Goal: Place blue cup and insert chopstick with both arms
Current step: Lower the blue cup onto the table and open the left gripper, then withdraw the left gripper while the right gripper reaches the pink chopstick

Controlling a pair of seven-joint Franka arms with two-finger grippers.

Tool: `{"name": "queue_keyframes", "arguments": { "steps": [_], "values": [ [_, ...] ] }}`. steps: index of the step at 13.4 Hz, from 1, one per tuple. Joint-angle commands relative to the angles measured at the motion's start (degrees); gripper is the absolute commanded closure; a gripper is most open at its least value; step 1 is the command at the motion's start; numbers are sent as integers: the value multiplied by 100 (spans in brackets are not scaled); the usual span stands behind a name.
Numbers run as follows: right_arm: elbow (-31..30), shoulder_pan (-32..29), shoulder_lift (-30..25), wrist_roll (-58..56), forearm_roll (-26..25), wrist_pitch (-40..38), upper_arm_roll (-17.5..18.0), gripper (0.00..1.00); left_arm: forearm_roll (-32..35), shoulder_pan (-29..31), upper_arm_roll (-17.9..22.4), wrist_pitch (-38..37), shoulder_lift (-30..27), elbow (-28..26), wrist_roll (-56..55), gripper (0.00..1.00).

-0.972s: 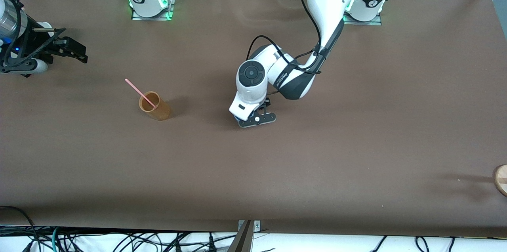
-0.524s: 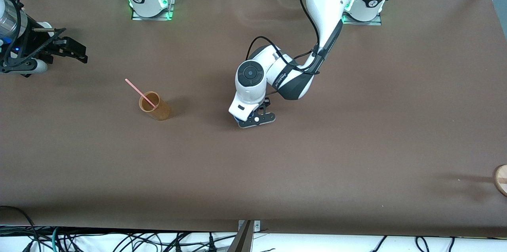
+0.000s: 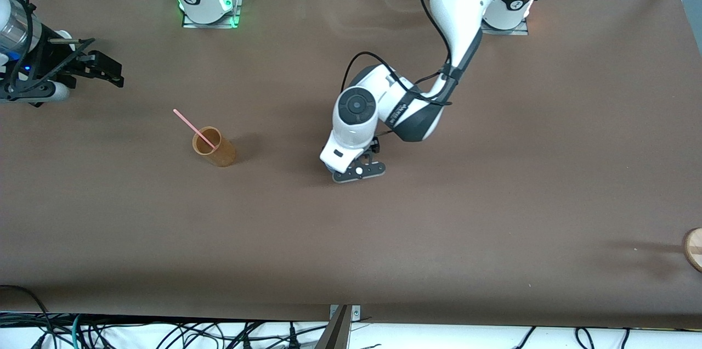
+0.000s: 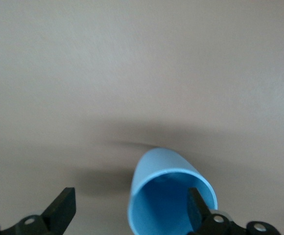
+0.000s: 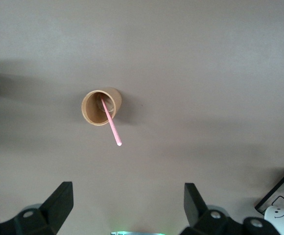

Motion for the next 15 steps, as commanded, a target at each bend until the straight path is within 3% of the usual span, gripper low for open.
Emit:
{"name": "queue_keyframes", "arguments": {
  "steps": [1, 6, 9, 12, 15],
  "values": [
    [84, 118, 28, -62, -33, -122, 19, 0, -153, 274, 27, -467, -331, 36, 675, 0],
    [-21, 450, 343, -194, -120, -331, 28, 0, -161, 871, 27, -810, -875, -42, 1406, 0],
    [-48, 714, 729, -1421, -261, -299, 28, 0, -153, 1267, 27, -1100, -1218, -51, 1459, 0],
    [-83, 996, 1335, -2610, -928, 201, 37, 0, -144, 1706, 18, -1469, -1491, -60, 2125, 0],
    [-538, 997, 1540, -2700, -947, 834, 37, 0, -135, 2294, 18, -1943, -1798, -78, 3108, 0]
  ]
}}
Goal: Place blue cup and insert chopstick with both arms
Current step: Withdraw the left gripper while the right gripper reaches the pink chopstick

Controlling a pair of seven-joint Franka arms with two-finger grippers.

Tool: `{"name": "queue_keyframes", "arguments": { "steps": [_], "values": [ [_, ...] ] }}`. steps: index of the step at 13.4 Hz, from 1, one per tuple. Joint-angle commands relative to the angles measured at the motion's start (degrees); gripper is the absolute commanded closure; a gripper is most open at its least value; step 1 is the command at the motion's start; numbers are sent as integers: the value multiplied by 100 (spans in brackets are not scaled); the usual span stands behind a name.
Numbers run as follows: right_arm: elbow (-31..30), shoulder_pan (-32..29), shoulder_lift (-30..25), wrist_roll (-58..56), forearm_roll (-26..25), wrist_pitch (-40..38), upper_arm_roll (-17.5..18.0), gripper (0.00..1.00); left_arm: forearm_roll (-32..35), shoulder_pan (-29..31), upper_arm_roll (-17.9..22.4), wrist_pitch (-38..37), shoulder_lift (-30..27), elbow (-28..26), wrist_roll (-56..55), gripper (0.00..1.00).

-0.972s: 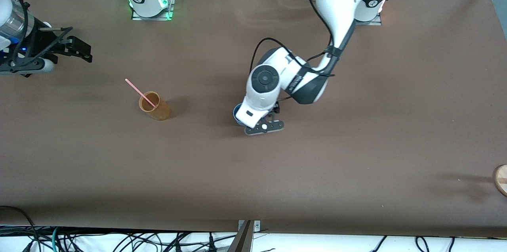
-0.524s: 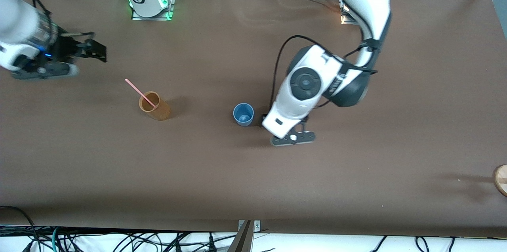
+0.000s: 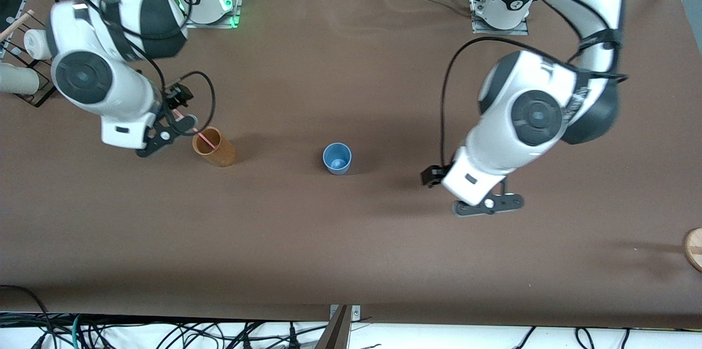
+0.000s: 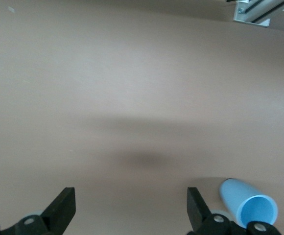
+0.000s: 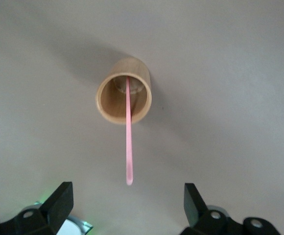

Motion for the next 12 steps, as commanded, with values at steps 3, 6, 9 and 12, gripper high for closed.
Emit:
{"name": "queue_keyframes", "arguments": {
  "steps": [3, 6, 9, 12],
  "values": [
    [-886, 49, 19, -224, -185, 739, -18, 1, -60, 950, -37, -686, -577, -172, 1754, 0],
    [-1440, 41, 37, -163, -256, 1406, -18, 25, -104, 1496, -37, -819, -875, -408, 2179, 0],
    [-1626, 14, 37, -154, -256, 1390, -36, 58, -87, 1865, -28, -793, -1366, -978, 2118, 0],
    [-1591, 23, 11, -154, -256, 1381, -36, 77, -42, 2068, -11, -827, -1640, -1103, 2188, 0]
  ]
}}
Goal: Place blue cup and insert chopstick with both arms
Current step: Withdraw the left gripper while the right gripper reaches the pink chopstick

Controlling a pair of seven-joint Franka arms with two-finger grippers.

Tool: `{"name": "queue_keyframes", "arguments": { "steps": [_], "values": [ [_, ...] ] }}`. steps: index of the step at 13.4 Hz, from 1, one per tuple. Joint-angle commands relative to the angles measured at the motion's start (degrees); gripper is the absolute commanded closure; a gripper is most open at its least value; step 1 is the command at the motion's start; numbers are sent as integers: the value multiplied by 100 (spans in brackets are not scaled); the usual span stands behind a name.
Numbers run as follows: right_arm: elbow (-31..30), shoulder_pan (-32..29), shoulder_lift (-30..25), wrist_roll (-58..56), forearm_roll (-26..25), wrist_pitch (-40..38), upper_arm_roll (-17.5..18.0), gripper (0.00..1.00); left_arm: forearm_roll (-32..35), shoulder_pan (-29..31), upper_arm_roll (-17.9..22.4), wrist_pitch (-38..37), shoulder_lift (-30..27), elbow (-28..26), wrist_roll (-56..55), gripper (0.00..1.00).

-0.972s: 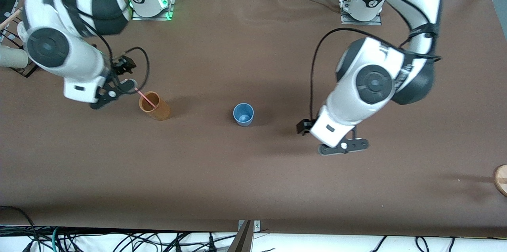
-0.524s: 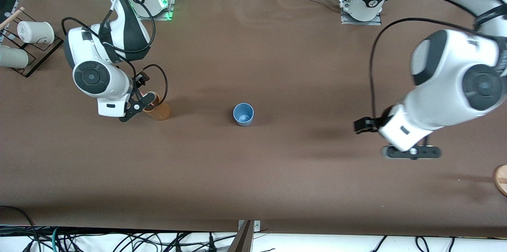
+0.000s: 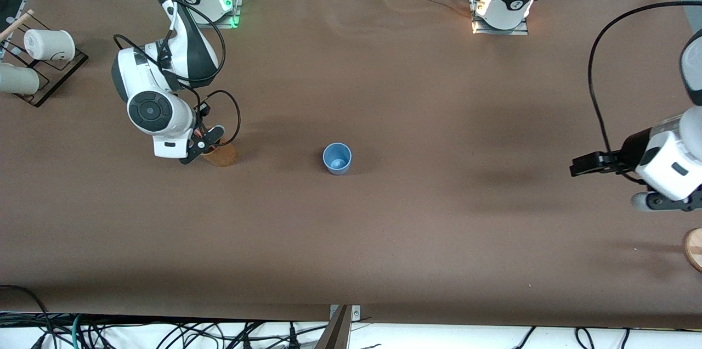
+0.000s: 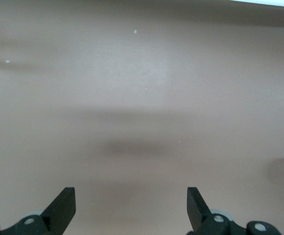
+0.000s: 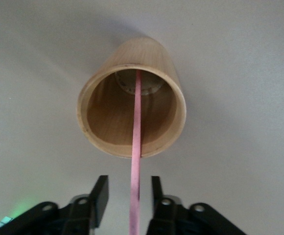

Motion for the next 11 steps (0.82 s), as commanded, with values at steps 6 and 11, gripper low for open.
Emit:
{"name": "queue_keyframes", "arguments": {
  "steps": [6, 11],
  "values": [
    [-59, 12, -218, -54, -74, -79, 8, 100, -42, 42, -37, -627, -1112, -851, 100, 0],
    [932, 248, -183, -28, -4, -1159, 35, 100, -16, 15, -28, -683, -1192, -994, 109, 0]
  ]
}}
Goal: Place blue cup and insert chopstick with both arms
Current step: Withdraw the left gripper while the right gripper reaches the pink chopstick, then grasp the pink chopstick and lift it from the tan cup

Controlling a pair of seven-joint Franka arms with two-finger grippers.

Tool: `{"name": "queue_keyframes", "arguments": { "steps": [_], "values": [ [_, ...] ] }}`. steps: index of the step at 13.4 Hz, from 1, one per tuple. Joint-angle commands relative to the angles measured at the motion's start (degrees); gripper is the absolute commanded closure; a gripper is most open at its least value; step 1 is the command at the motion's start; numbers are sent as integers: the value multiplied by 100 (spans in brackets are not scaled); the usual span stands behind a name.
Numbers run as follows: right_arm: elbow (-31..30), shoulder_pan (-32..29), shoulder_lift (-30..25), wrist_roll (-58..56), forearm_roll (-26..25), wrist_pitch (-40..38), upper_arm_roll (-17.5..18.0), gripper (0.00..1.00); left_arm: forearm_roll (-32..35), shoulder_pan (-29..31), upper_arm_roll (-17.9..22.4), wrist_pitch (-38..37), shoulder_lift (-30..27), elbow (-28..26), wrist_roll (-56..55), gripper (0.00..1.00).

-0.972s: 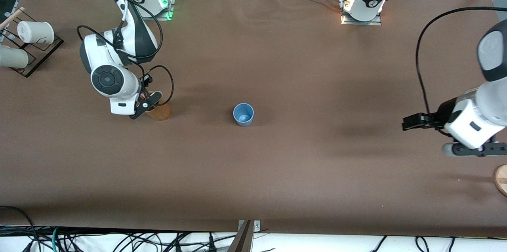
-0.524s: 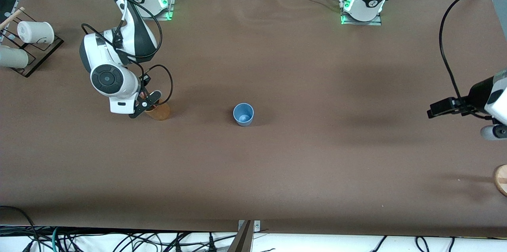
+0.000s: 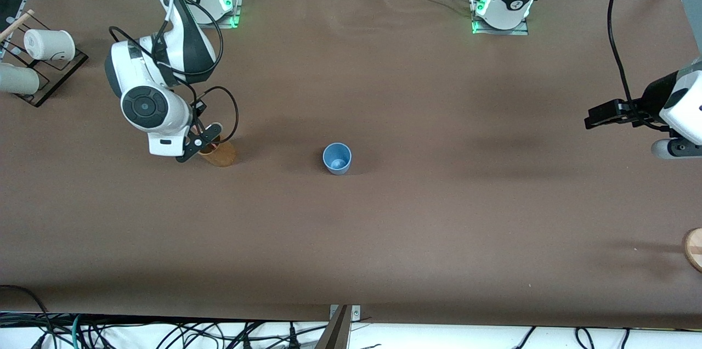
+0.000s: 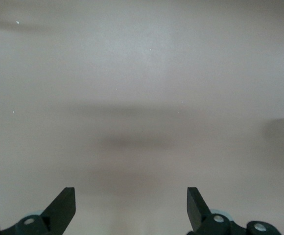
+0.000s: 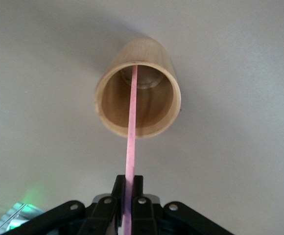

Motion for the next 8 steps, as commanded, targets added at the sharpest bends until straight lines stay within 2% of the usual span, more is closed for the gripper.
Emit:
{"name": "queue_keyframes", "arguments": {
  "steps": [1, 3, 5, 8],
  "values": [
    [581, 175, -37, -28, -2, -620, 10, 100, -68, 33, 87, 29, -236, -223, 108, 0],
    [1029, 219, -63, -28, 7, -1216, 10, 100, -86, -11, 131, -50, -481, -406, 117, 0],
    [1757, 219, -37, -19, 24, -2094, 10, 100, -16, -2, 140, 11, -640, -688, 161, 0],
    [2278, 386, -28, 68, 410, -2617, 10, 100, -16, -11, 149, 395, -990, -1248, 283, 0]
  ]
}}
